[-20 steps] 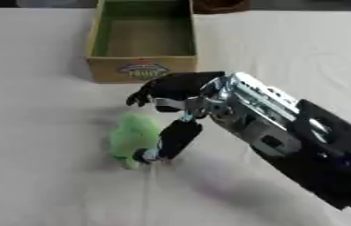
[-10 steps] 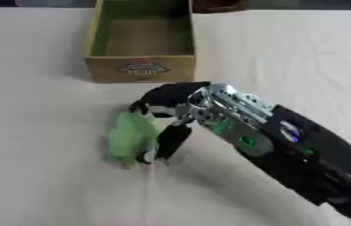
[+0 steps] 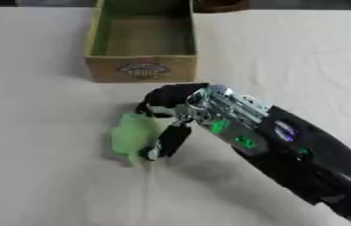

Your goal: Pick up objects on the table and place them in the box.

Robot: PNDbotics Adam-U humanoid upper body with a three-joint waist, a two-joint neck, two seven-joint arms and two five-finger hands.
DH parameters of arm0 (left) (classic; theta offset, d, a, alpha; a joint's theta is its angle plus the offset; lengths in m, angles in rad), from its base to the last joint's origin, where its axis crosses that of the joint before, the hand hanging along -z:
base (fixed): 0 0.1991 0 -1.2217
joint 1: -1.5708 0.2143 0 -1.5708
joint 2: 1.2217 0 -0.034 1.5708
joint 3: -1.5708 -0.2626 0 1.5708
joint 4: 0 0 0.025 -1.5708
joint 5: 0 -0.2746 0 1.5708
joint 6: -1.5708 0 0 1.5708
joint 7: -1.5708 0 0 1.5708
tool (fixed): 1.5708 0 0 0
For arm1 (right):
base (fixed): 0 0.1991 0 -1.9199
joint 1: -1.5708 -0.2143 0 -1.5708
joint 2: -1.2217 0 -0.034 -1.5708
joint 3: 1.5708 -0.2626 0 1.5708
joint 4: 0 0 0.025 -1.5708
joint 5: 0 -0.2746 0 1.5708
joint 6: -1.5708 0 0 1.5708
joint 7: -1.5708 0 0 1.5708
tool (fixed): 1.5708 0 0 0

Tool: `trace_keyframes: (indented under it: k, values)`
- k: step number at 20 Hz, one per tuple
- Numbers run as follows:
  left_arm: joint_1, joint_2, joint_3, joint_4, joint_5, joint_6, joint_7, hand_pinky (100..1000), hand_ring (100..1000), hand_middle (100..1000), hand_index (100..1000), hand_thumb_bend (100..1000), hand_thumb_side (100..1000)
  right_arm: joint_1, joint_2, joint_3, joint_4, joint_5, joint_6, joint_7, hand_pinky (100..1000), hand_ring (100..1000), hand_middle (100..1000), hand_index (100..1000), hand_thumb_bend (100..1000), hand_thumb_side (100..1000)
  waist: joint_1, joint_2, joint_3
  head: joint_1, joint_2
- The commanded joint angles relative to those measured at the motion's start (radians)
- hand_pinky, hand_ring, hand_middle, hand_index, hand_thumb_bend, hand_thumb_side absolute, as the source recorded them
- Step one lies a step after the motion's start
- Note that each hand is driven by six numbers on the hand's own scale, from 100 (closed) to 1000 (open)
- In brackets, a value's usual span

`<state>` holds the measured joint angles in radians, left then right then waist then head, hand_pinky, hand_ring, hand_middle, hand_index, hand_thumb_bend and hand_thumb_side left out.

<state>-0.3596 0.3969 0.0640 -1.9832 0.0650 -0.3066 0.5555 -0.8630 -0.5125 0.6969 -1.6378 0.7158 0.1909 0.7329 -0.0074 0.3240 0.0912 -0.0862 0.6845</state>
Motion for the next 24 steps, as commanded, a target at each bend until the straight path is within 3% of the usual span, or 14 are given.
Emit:
trace_keyframes:
  k: [1, 8, 13, 20, 24]
  values:
    - [-0.009, 0.02, 0.004, -0.017, -0.001, 0.001, 0.003, 653, 814, 783, 839, 100, 976, -0.016, -0.016, -0.009, -0.029, -0.004, 0.01, -0.02, 724, 847, 679, 811, 113, 418, 0.005, -0.019, -0.001, 0.001, -0.001]
    - [-0.009, 0.021, 0.005, -0.017, -0.003, 0.003, 0.005, 653, 812, 783, 839, 100, 974, -0.023, -0.04, -0.016, -0.126, -0.045, 0.05, -0.019, 708, 837, 637, 765, 100, 257, 0.007, -0.023, -0.003, 0.001, -0.006]
    - [-0.008, 0.022, 0.007, -0.017, -0.003, 0.004, 0.007, 652, 810, 783, 838, 100, 971, -0.028, -0.057, -0.051, -0.195, -0.067, 0.091, -0.026, 691, 824, 616, 745, 100, 172, 0.01, -0.025, -0.005, 0.001, -0.007]
    - [-0.005, 0.025, 0.009, -0.017, -0.003, 0.005, 0.01, 652, 808, 783, 838, 100, 970, -0.066, -0.092, -0.172, -0.315, -0.093, 0.166, -0.074, 674, 804, 585, 721, 100, 159, 0.016, -0.027, -0.01, -0.004, -0.006]
    - [-0.005, 0.025, 0.006, -0.017, -0.001, 0.008, 0.009, 652, 807, 783, 837, 100, 970, -0.11, -0.1, -0.237, -0.327, -0.099, 0.204, -0.11, 659, 790, 573, 711, 100, 179, 0.02, -0.028, -0.007, -0.015, -0.006]
